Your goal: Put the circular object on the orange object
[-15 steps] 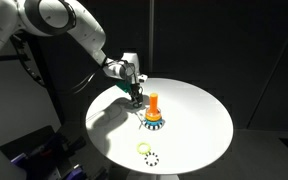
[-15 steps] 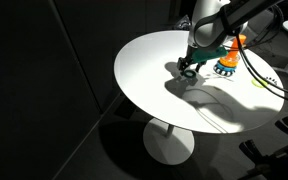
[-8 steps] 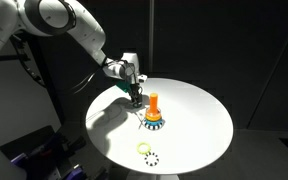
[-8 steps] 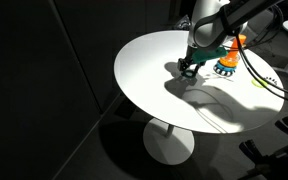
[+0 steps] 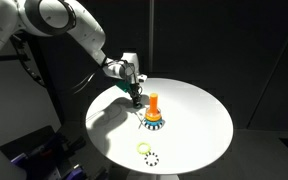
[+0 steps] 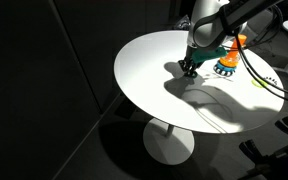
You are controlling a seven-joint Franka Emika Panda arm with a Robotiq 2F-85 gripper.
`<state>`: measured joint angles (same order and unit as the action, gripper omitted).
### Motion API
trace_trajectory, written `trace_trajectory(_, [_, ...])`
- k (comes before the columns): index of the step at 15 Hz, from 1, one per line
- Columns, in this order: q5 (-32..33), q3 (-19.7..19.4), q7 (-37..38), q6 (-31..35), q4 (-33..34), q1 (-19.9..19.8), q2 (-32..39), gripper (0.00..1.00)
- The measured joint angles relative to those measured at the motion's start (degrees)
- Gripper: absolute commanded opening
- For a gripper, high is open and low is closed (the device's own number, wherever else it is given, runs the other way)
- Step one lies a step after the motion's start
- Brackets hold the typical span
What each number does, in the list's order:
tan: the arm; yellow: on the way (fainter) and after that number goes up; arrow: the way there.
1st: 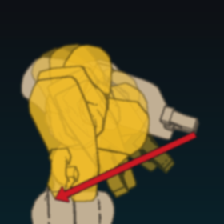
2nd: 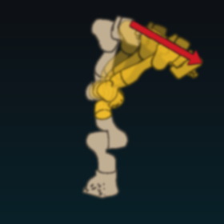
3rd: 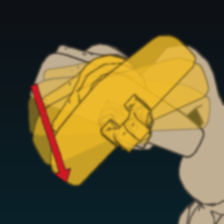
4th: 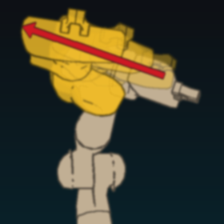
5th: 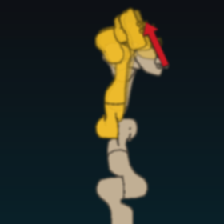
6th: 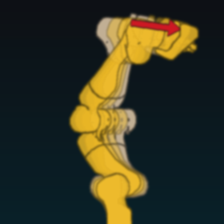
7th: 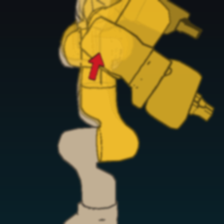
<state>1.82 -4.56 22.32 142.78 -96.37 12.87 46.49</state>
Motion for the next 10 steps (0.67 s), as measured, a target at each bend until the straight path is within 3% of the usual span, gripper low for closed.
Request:
trace_trajectory(1, [0.0, 0.0, 0.0, 0.0, 0.0, 0.0, 0.0, 0.18])
trace_trajectory(2, [0.0, 0.0, 0.0, 0.0, 0.0, 0.0, 0.0, 0.03])
trace_trajectory(3, [0.0, 0.0, 0.0, 0.0, 0.0, 0.0, 0.0, 0.07])
trace_trajectory(10, [0.0, -0.1, 0.1, -0.4, 0.6, 0.0, -0.3, 0.06])
